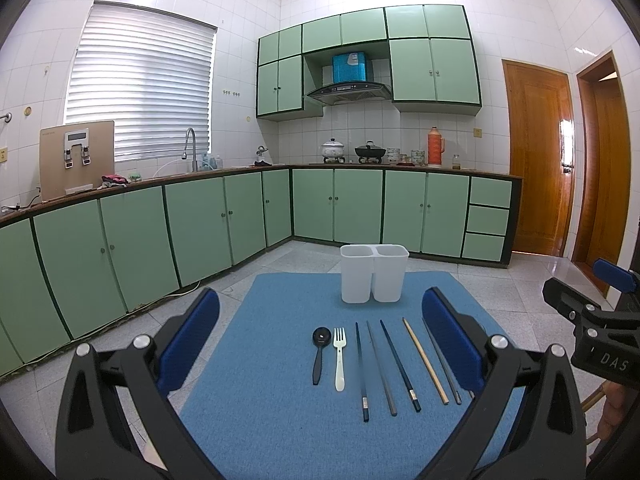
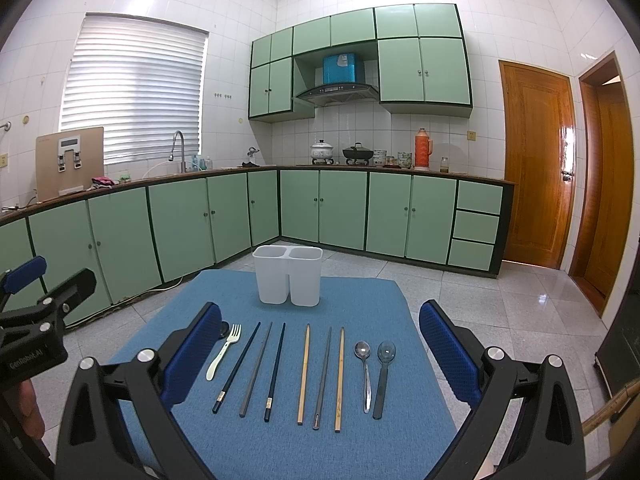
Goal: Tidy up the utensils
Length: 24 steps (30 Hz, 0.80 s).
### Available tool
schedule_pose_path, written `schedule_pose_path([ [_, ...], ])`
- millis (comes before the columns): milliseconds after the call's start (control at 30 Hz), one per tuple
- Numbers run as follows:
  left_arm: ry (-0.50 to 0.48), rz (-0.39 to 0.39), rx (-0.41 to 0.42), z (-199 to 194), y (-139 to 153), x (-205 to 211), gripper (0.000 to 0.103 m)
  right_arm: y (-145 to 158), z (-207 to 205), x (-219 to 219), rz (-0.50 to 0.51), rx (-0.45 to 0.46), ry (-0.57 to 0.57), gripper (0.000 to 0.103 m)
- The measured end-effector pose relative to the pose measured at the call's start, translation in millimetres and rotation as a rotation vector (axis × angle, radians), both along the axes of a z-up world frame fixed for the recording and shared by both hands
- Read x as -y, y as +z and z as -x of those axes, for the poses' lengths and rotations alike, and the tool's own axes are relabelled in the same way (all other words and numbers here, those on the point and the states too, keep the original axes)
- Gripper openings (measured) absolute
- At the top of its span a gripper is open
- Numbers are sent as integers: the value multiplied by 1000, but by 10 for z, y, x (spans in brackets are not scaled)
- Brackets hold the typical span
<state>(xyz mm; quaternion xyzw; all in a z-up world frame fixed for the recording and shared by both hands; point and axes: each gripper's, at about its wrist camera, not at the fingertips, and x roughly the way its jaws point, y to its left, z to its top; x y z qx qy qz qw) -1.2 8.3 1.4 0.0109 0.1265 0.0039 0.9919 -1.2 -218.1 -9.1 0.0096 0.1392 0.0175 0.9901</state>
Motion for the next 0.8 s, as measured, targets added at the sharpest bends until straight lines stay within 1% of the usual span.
schedule_pose_path([
  [600, 5, 3, -4, -1, 0, -78, 98, -3, -1, -31, 0, -1, 1, 97],
  [633, 5, 3, -5, -5, -2, -88, 98, -103, -47, 19, 1, -2, 2, 97],
  [800, 11, 2, -16, -45, -19, -71, 98, -130, -57, 43, 4, -9, 6, 97],
])
